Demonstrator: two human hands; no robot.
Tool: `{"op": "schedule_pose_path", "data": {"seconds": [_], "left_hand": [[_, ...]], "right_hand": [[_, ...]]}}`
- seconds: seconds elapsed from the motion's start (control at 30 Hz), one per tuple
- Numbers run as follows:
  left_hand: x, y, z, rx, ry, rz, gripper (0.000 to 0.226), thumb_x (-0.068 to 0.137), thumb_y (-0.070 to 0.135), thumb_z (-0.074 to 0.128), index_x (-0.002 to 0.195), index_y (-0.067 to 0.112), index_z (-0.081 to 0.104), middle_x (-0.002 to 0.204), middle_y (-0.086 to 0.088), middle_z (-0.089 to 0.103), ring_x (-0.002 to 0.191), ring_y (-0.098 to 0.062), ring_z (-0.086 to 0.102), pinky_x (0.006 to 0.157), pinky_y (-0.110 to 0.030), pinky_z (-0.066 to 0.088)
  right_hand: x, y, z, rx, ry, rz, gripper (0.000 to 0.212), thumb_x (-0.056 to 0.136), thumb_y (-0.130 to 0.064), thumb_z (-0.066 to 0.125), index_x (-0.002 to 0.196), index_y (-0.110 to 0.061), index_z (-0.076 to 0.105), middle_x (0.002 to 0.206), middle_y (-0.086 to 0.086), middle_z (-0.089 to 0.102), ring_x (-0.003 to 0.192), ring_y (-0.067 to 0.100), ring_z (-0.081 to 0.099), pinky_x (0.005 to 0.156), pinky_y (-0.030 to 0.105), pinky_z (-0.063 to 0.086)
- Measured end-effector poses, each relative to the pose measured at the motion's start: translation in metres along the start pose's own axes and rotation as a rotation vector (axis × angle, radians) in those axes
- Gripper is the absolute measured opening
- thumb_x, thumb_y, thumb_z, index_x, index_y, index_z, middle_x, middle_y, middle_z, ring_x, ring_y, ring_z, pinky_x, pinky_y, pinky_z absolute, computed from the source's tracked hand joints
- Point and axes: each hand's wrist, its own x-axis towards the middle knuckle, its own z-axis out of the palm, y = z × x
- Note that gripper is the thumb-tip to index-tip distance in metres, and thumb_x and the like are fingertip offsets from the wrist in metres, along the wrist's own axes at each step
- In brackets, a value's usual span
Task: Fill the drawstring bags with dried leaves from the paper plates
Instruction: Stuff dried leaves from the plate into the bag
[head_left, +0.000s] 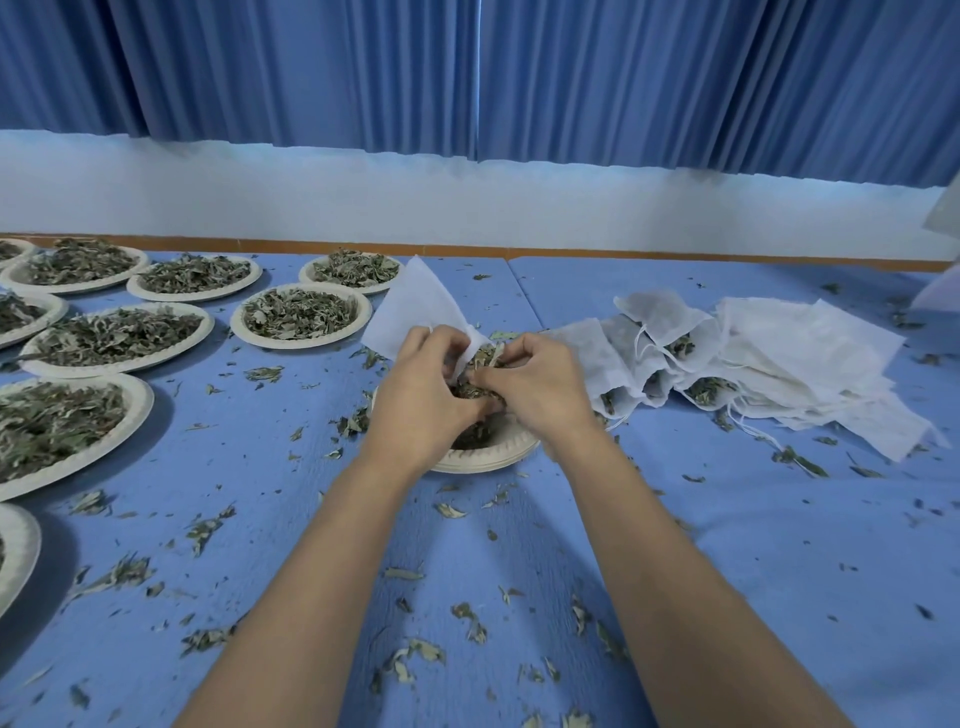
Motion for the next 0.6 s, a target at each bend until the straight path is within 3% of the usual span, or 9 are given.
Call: {"op": "schedule_pose_path", "data": {"seconds": [0.17, 0.27, 0.37, 0.43, 0.53, 0.6], "left_hand": [[0.001, -0.006, -0.001, -0.017, 0.082, 0.011, 0.044, 0.065, 0.024, 0.086, 0.099, 0.021, 0.057, 0.094, 0.008, 0.048, 0.081, -0.011, 0.055, 0.077, -0.028, 0.047], [0.000, -0.008, 0.001, -0.003, 0.079, 0.020, 0.041, 0.067, 0.021, 0.084, 0.095, 0.023, 0.054, 0.086, 0.011, 0.045, 0.072, 0.001, 0.047, 0.065, -0.014, 0.038], [0.002, -0.011, 0.002, -0.009, 0.092, -0.004, 0.039, 0.069, 0.015, 0.081, 0.092, 0.024, 0.051, 0.081, 0.010, 0.046, 0.068, 0.000, 0.043, 0.060, -0.010, 0.035], [0.003, -0.012, 0.001, -0.029, 0.099, -0.025, 0.038, 0.070, 0.012, 0.080, 0.093, 0.023, 0.051, 0.081, 0.005, 0.049, 0.067, -0.002, 0.044, 0.058, -0.009, 0.035], [0.003, -0.012, -0.001, -0.065, 0.104, -0.044, 0.038, 0.070, 0.014, 0.081, 0.092, 0.023, 0.053, 0.083, 0.003, 0.053, 0.071, -0.006, 0.047, 0.059, -0.009, 0.036], [0.002, -0.010, -0.003, -0.099, 0.101, -0.056, 0.038, 0.069, 0.017, 0.083, 0.092, 0.025, 0.054, 0.079, 0.007, 0.051, 0.070, -0.002, 0.047, 0.059, -0.008, 0.036]], "right_hand": [[-0.003, -0.011, -0.008, 0.174, -0.177, 0.112, 0.006, 0.082, -0.008, 0.057, 0.077, -0.006, 0.058, 0.081, 0.009, 0.057, 0.075, 0.023, 0.061, 0.070, 0.035, 0.060], [-0.006, -0.013, -0.011, 0.242, -0.204, 0.168, 0.014, 0.085, -0.005, 0.047, 0.083, -0.003, 0.061, 0.085, 0.002, 0.063, 0.081, 0.022, 0.062, 0.070, 0.031, 0.059], [-0.006, -0.015, -0.019, 0.217, -0.297, 0.185, 0.021, 0.087, -0.012, 0.049, 0.081, -0.014, 0.069, 0.092, -0.002, 0.068, 0.091, 0.023, 0.066, 0.081, 0.032, 0.056], [-0.004, -0.018, -0.025, 0.153, -0.328, 0.174, 0.025, 0.087, -0.016, 0.050, 0.077, -0.022, 0.072, 0.083, -0.008, 0.071, 0.092, 0.020, 0.067, 0.085, 0.030, 0.053], [0.000, -0.014, -0.025, 0.108, -0.155, 0.125, 0.023, 0.088, -0.014, 0.051, 0.075, -0.018, 0.070, 0.079, -0.001, 0.073, 0.079, 0.018, 0.069, 0.075, 0.027, 0.055], [0.003, -0.006, -0.022, 0.013, 0.019, -0.004, 0.016, 0.089, -0.012, 0.055, 0.080, -0.015, 0.068, 0.080, 0.001, 0.071, 0.069, 0.015, 0.067, 0.069, 0.028, 0.054]]}}
